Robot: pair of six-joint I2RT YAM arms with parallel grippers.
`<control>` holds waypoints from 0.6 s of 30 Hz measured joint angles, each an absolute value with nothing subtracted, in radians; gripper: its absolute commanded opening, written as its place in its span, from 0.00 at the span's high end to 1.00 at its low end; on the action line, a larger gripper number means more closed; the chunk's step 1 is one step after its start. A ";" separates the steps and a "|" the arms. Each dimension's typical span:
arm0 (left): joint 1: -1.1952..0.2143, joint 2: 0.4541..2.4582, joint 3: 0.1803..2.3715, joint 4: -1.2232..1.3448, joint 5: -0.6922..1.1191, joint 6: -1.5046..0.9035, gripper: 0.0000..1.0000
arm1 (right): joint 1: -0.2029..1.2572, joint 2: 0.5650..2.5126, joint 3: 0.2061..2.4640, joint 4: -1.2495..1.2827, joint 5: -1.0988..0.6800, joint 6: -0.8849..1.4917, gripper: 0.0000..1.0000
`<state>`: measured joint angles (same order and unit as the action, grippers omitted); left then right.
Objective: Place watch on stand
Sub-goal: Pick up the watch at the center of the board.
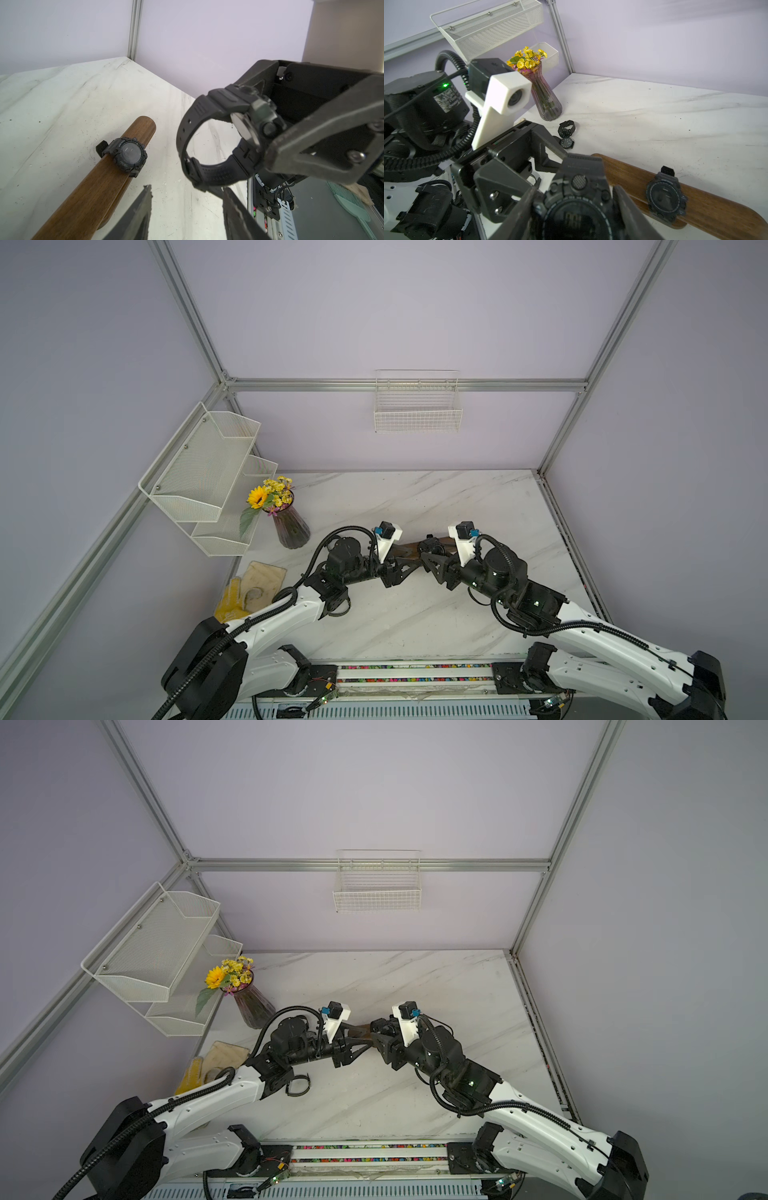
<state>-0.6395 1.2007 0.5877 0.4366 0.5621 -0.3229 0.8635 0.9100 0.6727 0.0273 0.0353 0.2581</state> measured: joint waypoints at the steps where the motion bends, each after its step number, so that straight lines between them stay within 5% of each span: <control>1: -0.640 1.203 0.590 0.442 0.567 -0.325 0.47 | 0.870 0.913 0.670 0.035 0.035 0.255 0.51; 7: -0.640 1.205 0.605 0.466 0.593 -0.340 0.53 | 0.900 0.915 0.640 0.067 0.035 0.233 0.51; 18: -0.635 1.236 0.610 0.479 0.623 -0.349 0.85 | 0.928 0.932 0.614 0.104 0.037 0.207 0.51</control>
